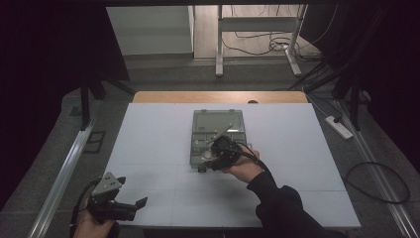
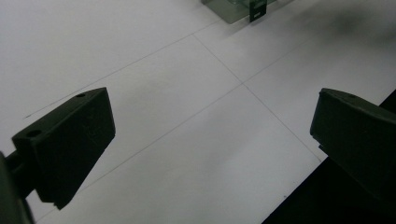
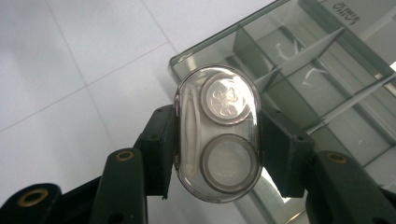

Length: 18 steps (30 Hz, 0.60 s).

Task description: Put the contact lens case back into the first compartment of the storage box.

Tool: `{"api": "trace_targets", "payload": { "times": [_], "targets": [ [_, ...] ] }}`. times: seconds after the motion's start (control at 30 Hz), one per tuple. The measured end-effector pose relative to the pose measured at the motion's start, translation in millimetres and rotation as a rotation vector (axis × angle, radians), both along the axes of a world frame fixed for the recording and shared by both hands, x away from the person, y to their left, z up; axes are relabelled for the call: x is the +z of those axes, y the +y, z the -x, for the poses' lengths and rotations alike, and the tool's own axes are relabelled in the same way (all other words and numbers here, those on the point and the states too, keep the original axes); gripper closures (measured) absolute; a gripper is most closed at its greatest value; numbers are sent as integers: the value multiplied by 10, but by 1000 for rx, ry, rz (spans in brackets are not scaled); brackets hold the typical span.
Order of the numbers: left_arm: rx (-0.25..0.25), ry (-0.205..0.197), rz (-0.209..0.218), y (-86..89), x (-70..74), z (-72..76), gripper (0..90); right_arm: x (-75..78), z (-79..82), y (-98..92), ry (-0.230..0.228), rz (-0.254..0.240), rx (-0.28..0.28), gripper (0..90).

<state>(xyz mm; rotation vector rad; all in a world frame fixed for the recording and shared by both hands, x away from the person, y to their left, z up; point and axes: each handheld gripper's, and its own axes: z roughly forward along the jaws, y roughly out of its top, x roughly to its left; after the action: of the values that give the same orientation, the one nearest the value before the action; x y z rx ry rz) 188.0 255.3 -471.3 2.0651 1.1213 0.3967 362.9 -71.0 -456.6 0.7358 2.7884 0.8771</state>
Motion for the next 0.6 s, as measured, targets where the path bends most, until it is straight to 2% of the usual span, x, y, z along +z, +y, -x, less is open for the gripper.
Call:
{"api": "trace_targets", "payload": {
  "times": [0.6],
  "targets": [
    [0,1,1,3,0,-1,0,-3,-246,130,-27,-17,-67,490]
  ]
}}
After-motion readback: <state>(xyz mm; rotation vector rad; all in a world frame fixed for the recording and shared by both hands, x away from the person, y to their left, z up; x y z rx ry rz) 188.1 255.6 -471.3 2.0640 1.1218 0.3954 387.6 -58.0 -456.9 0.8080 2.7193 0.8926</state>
